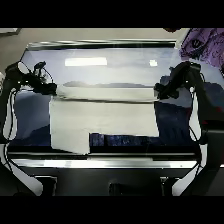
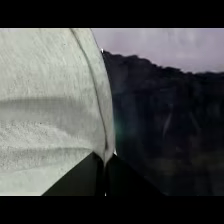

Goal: Fold the clothes and pants, and hang the long-sleeved shirts on hangers.

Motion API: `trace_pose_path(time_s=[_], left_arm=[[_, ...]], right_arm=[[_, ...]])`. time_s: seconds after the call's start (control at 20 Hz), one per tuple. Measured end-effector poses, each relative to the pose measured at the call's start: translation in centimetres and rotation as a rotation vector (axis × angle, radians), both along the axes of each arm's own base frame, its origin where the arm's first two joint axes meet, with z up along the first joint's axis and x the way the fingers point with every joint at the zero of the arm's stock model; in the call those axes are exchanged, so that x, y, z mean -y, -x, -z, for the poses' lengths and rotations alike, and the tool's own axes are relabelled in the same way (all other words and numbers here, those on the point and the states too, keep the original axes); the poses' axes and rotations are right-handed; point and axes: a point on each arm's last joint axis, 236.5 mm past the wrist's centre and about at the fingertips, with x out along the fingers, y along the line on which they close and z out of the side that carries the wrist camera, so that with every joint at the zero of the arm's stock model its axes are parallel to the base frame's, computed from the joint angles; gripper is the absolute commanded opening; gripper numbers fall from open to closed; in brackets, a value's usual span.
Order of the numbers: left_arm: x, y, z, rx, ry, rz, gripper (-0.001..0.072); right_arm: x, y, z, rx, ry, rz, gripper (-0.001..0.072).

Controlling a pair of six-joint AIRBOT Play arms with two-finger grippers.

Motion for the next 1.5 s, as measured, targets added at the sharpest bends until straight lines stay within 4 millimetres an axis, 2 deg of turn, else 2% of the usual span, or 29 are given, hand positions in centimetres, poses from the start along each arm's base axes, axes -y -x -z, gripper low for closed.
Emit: trace_pose_path(time_s=[0.2,0.25,0.3,0.35,0.4,0.45,0.5,0.65,0.75,0.8,0.9,0.95,1.05,1.15,1.3,1.5], left_arm=[[0.0,0.9,1.5,-0.057,-0.008,0.011,0.0024],[0.0,1.0,1.9,-0.069,-0.006,0.012,0.0027],[0.1,1.1,2.2,-0.079,-0.006,0.013,0.0059],[0.1,1.2,2.5,-0.084,-0.005,0.013,0.0188],[0.0,1.2,2.7,-0.09,-0.009,0.014,0.0377],[-0.1,1.3,2.8,-0.095,-0.009,0.009,0.051],[-0.2,1.2,2.6,-0.093,-0.008,0.0,0.0552],[-2.1,1.2,0.6,-0.067,0.012,-0.074,0.055],[-4.1,2.6,-1.0,-0.07,0.065,-0.142,0.055],[-5.2,3.8,-1.7,-0.074,0.101,-0.18,0.055],[-7.4,7.8,-2.0,-0.105,0.166,-0.261,0.055],[-7.9,10.4,-1.7,-0.125,0.203,-0.302,0.055],[-7.6,15.8,-0.6,-0.159,0.277,-0.376,0.055],[-5.9,20.5,0.7,-0.169,0.345,-0.437,0.055],[-2.9,25.5,2.8,-0.18,0.405,-0.493,0.055],[0.7,28.9,4.6,-0.219,0.454,-0.499,0.055]], right_arm=[[-1.2,0.9,1.4,-0.055,0.006,-0.033,0.0037],[-1.7,1.2,1.8,-0.073,0.008,-0.045,0.0089],[-2.2,1.6,2.2,-0.093,0.007,-0.055,0.0177],[-2.5,2.0,2.5,-0.114,0.01,-0.065,0.0276],[-2.7,2.4,2.7,-0.134,0.01,-0.074,0.0373],[-2.9,2.8,2.8,-0.15,0.01,-0.082,0.0418],[-3.0,3.1,2.7,-0.16,0.009,-0.095,0.0418],[-1.6,3.6,0.7,-0.141,0.03,-0.144,0.0417],[0.5,3.4,-1.7,-0.085,0.018,-0.135,0.0417],[1.7,3.7,-2.9,-0.057,-0.014,-0.119,0.0417],[3.7,4.9,-4.5,-0.017,-0.094,-0.077,0.0417],[4.4,6.0,-4.8,-0.008,-0.136,-0.056,0.0417],[5.2,8.4,-5.1,0.013,-0.22,-0.012,0.0416],[5.2,10.8,-4.5,0.02,-0.265,0.017,0.0416],[4.3,13.6,-3.2,0.024,-0.309,0.046,0.0416],[3.4,15.7,-1.8,0.014,-0.336,0.069,0.0415]])
